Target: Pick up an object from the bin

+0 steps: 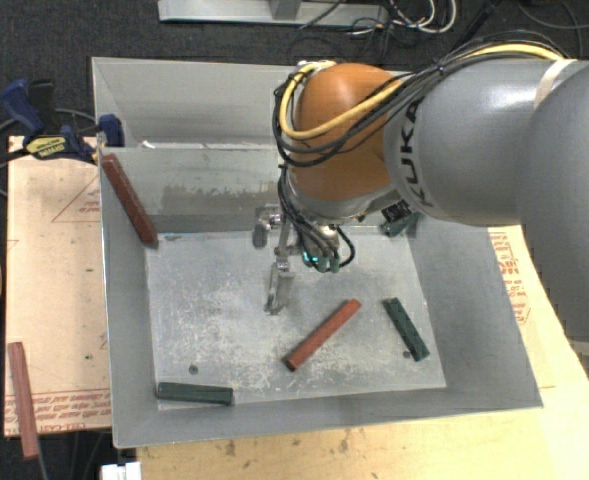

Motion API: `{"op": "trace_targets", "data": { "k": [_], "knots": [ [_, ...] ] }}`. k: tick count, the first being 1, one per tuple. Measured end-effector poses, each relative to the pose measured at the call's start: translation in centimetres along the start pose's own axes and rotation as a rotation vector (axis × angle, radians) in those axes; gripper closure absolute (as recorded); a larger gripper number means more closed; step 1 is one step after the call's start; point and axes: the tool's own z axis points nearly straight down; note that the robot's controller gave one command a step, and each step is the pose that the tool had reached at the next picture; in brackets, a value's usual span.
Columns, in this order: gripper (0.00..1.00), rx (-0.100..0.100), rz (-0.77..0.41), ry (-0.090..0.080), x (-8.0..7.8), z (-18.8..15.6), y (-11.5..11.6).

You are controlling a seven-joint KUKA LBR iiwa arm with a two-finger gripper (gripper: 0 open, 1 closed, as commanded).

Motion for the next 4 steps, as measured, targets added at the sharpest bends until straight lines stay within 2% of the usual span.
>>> {"op": "trace_targets", "data": {
  "k": [1,2,3,4],
  "knots": [
    [0.00,0.002,-0.310,-0.003,4.5,9.7,-9.0],
    [0.00,0.001,-0.313,-0.009,5.7,6.5,-8.9],
    [0.00,0.002,-0.462,-0.008,6.0,6.1,-10.3],
    [0.00,0.001,-0.626,-0.005,5.6,9.7,-11.4]
  ]
}}
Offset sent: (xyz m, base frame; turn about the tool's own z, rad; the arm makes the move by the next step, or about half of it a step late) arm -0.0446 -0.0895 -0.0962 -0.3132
